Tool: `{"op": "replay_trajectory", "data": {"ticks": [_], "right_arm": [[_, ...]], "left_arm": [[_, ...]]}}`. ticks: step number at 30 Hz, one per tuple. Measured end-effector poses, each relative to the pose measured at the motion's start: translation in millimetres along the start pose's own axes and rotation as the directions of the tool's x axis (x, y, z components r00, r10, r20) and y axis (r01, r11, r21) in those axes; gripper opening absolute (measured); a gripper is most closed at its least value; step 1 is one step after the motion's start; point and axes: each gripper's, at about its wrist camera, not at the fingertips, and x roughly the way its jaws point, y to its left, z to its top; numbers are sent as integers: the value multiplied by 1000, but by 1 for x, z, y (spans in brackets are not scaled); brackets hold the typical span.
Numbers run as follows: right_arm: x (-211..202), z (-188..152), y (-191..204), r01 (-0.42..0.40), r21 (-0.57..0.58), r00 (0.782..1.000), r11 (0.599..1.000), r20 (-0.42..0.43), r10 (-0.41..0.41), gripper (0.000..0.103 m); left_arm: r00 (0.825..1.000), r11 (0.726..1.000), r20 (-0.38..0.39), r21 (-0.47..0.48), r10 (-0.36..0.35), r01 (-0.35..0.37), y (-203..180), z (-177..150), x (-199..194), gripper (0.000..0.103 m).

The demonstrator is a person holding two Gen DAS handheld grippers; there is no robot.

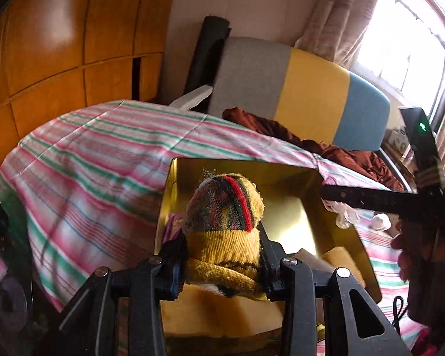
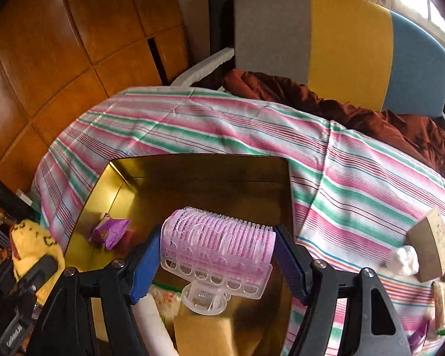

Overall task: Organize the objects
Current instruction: 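Release the knitted item into the tray with left while right drops the roller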

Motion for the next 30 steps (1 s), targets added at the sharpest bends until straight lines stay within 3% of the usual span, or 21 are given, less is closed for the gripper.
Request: {"op": "replay_trajectory", "data": {"ticks": [9, 18, 23, 30], "right_arm": [[38, 9, 6, 25, -8, 997, 1000, -68, -25, 73], [47, 7, 3, 31, -1, 996, 1000, -79, -31, 73], [53, 8, 0, 36, 7, 995, 999, -92, -35, 73], [69, 15, -3, 67, 7, 991, 998, -114, -66, 74]], "left_arm": [[999, 1000, -46, -16, 23, -24, 14, -8, 16, 40], [997, 999, -64, -6, 32, -32, 13, -13, 23, 40], [996, 998, -68, 26, 53, -51, 11, -9, 31, 46], [996, 997, -58, 19, 71, -70, 16, -6, 29, 63]]}}
